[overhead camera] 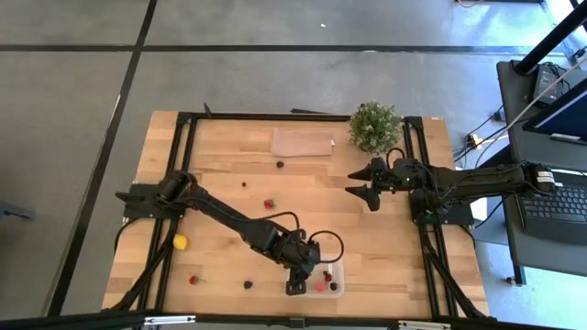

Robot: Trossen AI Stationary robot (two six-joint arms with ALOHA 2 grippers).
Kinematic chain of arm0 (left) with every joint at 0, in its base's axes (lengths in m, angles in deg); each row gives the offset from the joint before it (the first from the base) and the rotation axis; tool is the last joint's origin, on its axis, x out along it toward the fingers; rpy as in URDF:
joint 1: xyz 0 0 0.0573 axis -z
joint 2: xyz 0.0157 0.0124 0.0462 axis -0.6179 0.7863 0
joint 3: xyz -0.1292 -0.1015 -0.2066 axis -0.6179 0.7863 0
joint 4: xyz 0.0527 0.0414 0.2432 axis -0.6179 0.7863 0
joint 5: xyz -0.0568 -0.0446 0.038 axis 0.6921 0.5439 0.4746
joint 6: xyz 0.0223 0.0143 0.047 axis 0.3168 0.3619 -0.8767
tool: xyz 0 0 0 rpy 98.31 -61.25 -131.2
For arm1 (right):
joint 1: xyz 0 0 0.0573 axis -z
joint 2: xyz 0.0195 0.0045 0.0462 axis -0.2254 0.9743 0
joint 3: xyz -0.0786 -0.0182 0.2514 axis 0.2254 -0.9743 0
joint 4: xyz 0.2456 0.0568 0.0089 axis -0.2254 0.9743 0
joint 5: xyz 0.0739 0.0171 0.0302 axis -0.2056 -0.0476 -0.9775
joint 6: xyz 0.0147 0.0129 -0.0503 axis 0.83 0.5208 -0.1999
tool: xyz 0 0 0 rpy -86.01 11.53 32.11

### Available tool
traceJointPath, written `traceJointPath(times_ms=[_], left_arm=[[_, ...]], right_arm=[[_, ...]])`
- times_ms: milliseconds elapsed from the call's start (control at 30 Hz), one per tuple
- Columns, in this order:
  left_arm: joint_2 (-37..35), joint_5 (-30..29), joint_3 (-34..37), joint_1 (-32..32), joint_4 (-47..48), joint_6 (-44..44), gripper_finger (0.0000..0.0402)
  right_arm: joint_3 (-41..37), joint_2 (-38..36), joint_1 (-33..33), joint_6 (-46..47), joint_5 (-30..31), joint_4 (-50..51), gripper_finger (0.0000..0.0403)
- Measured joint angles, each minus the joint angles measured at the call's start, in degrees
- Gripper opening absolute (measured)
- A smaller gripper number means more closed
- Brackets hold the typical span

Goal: Pick and placing Produce into tupperware
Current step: Put the blueberry into the transparent container

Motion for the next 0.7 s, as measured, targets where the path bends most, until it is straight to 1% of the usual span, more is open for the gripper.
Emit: traceJointPath(times_ms=[100, 167, 300, 367, 467, 533, 600, 700], left_arm=[[-3.11, -0.06, 0.00, -0.86, 3.42, 2.07, 0.0143], [-5.97, -2.54, 0.02, -1.64, 7.31, 2.69, 0.0147], [-12.83, -8.88, 0.00, -3.41, 15.53, 1.19, 0.0159], [-16.28, -10.84, 0.00, -4.45, 18.75, 0.54, 0.0164], [-20.93, -11.13, 0.00, -6.37, 22.24, 0.22, 0.0168], [-23.49, -10.41, 0.00, -7.45, 24.30, -2.31, 0.0167], [-25.66, -11.20, -0.02, -8.32, 26.55, -3.86, 0.0164], [-28.02, -16.92, -0.02, -9.84, 33.57, -5.38, 0.0160]], right_arm=[[0.01, 0.00, 0.00, 0.04, 0.00, 0.17, 0.0291], [0.00, 0.00, 0.00, 0.11, 0.00, 0.17, 0.0291], [0.01, 0.02, 0.00, 0.20, 0.00, 0.23, 0.0291], [-0.01, 0.02, 0.00, 0.22, 0.02, 0.26, 0.0291], [-0.01, 0.02, 0.00, 0.24, 0.02, 0.19, 0.0291], [-0.01, 0.02, 0.00, 0.28, 0.02, 0.17, 0.0291], [-0.01, 0.02, 0.00, 0.37, 0.02, 0.17, 0.0291], [-0.01, 0.02, 0.00, 1.04, 0.04, 0.17, 0.0291]])
